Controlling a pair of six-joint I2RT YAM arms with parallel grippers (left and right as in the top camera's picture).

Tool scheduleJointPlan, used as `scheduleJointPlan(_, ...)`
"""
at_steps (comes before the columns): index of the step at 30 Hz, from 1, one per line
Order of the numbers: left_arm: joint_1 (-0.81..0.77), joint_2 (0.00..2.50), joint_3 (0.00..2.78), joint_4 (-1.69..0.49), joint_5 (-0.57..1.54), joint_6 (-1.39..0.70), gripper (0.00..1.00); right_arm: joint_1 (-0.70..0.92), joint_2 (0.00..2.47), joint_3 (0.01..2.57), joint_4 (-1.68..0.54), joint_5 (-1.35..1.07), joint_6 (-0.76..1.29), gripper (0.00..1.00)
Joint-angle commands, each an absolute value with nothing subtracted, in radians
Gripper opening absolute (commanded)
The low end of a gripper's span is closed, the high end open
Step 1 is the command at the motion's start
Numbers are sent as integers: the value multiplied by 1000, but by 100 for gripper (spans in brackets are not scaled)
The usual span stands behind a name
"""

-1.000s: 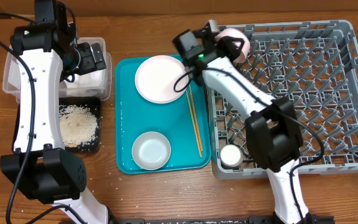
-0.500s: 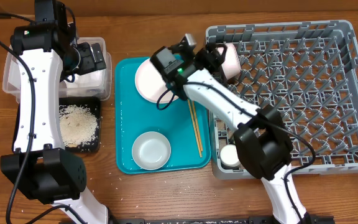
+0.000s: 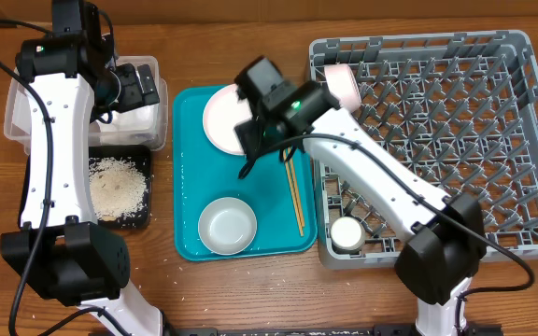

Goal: Sort waste into correct bins and load items into the dishwasher
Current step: 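Reach the right gripper to the small white bowl and grasp its rim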

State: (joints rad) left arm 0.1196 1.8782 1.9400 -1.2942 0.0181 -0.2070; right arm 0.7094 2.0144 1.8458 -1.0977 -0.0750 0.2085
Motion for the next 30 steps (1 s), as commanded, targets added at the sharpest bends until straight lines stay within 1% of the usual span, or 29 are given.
scheduleJointPlan(1,117,1876,1961,-1294,19,-195,100,745,2069,1751,-1091,-248,256,65)
scheduleJointPlan(5,117,1876,1961,-1294,19,-195,100,760,2086,1654,-1068,-249,256,61)
scheduleJointPlan(7,117,1876,1961,-1294,19,-195,100,760,2086,1606,-1042,-249,255,57)
scheduleJointPlan(11,117,1876,1961,-1294,19,-195,100,765,2087,1564,-1022,-250,256,54)
scheduleJointPlan(13,117,1876,1961,-1294,19,-195,100,769,2088,1561,-1017,-252,255,50)
scheduleJointPlan(14,117,1876,1961,-1294,19,-195,100,772,2088,1559,-1008,-247,253,45)
scheduleJointPlan(15,117,1876,1961,-1294,19,-195,100,773,2088,1559,-1003,-245,244,38)
scheduleJointPlan(16,117,1876,1961,-1294,19,-195,100,773,2088,1559,-999,-244,236,26)
scheduleJointPlan(17,117,1876,1961,-1294,19,-195,100,773,2088,1559,-996,-235,236,11)
scheduleJointPlan(18,117,1876,1961,-1294,19,-195,100,773,2088,1562,-995,-226,236,4)
scheduleJointPlan(24,117,1876,1961,-1294,19,-195,100,728,2059,1648,-1045,-186,240,4)
scheduleJointPlan(28,117,1876,1961,-1294,19,-195,100,676,1951,1744,-1161,48,305,4)
scheduleJointPlan(30,117,1876,1961,-1294,19,-195,100,653,1862,1798,-1238,260,383,4)
